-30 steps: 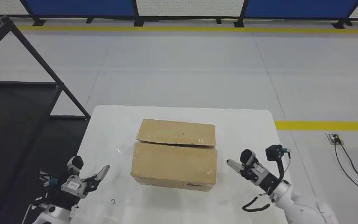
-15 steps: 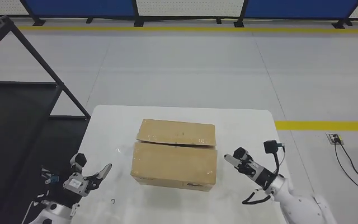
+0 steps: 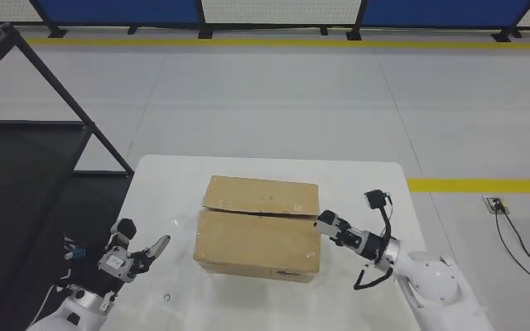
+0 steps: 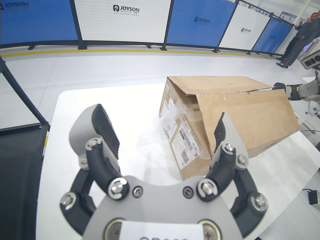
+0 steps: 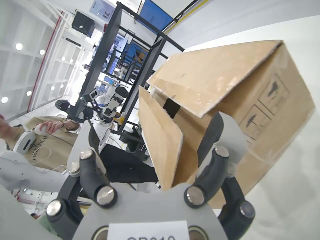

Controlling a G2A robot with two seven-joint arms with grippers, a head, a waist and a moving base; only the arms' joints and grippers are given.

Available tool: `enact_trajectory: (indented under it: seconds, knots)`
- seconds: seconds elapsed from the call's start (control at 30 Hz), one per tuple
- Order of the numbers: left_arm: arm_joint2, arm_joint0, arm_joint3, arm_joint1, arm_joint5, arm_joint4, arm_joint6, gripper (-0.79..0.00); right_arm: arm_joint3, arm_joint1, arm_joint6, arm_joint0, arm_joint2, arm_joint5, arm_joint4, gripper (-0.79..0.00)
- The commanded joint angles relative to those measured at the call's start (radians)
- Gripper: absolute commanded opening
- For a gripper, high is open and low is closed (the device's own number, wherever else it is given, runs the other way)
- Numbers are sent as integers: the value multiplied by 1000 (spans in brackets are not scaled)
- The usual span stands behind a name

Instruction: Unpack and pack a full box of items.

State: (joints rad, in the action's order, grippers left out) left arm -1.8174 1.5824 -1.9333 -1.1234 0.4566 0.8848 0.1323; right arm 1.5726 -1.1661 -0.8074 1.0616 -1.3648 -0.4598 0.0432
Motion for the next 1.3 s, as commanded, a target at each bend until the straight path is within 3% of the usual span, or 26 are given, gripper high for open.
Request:
enact_trajectory:
  seconds: [0.0,0.47,0.67,0.9,1.13,1.27]
  knots:
    - [2,-5,5,1,2,-4,4,0,-6,3,-31,-1,-6,-32,38,0]
    - [49,-62,14,2,-3,-22,37,0,89,42,-326,90,-88,-227,303,0]
    - [79,-74,0,5,32,-12,61,0,182,73,-353,122,-62,-200,296,0]
    - [95,-68,12,11,111,12,94,0,228,138,-297,162,-1,-257,191,0]
    - [90,-31,21,26,270,8,183,0,221,222,-230,163,114,-323,47,0]
    - [74,-12,20,36,324,2,237,0,194,261,-190,149,155,-363,47,0]
